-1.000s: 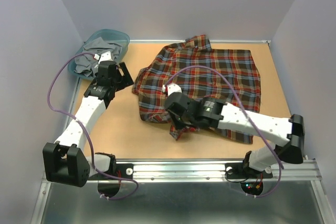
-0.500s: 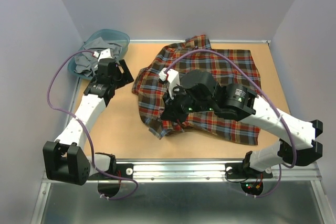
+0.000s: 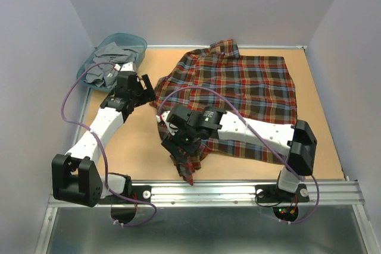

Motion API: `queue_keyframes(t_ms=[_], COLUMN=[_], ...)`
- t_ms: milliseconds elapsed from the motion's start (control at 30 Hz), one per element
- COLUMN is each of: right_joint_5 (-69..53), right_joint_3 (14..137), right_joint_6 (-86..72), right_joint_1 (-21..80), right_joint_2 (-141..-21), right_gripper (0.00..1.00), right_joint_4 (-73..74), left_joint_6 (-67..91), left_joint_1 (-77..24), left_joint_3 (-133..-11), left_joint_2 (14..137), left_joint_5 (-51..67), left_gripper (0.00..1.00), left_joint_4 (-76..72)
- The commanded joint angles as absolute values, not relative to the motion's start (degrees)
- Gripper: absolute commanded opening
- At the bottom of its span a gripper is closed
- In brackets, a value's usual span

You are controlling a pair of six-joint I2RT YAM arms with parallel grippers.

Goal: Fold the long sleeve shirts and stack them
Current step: Flatten the shirt out

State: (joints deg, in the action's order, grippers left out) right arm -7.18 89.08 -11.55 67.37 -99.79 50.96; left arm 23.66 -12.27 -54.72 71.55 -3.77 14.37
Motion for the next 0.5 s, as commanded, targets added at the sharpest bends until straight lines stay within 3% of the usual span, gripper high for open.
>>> queue_keyframes(t_ms=[0,233,367,467], right_joint_5=[-3.17,6.41,4.84,4.04], right_joint_3=[88.78,79.64,68.5,63.48], right_joint_6=[-12.03,-20.03,-25.12,-29.16], right_joint_1=[59.98,34.66,17.02,9.26], right_joint_2=[-94.75,-91.06,-88.08,-87.71], right_gripper=[0.85,0.87,0.85,0.83], right_joint_4=[49.39,48.26,41.42,37.2], left_joint_6=[23.82,25.48,26.89,27.25], left_joint_1=[-15.54,-23.98,-25.66,-25.66], left_joint_3=[-52.92,-53.17,-53.53,-53.52], left_joint_2=[72.85,79.35,83.66,86.48], left_joint_5=[-1.5,-0.62,-0.26,-0.35], left_gripper=[0.89,0.89,0.89,0.89], left_joint_4=[12.22,10.55,8.97,8.09])
